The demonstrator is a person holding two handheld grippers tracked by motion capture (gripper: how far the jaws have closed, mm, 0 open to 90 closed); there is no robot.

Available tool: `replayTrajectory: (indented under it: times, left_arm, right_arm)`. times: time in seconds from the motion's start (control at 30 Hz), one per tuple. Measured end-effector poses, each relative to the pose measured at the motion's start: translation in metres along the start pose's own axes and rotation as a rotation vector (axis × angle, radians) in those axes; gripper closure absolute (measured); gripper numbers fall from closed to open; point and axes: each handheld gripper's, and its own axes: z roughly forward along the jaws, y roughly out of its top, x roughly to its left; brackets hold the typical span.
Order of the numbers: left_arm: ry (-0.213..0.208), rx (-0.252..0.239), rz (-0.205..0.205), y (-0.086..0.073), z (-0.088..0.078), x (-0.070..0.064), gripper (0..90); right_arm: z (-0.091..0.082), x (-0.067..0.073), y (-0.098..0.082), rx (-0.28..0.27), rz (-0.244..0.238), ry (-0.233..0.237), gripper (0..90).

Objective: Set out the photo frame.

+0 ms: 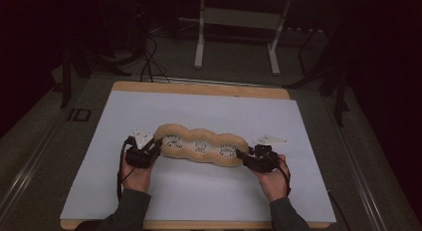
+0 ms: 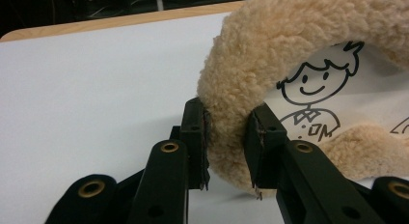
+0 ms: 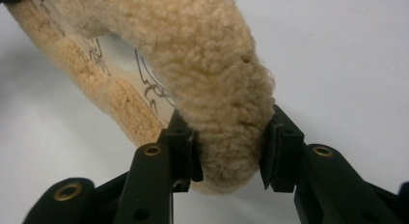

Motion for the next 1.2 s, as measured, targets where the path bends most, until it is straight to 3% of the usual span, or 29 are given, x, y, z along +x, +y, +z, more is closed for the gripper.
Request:
replayTrajectory:
  times: [0.43, 1.2]
  left_arm:
    - [0.023, 0.005, -0.009, -0.004, 0.003, -0.004, 72.7]
    - [0.018, 0.04, -0.037, -0.013, 0.008, -0.011, 72.2]
  right_arm:
    - [0.01, -0.005, 0.001, 0.002, 0.015, -0.016, 58.6]
    - [0.019, -0.012, -0.002, 0.005, 0.016, -0.046, 55.8]
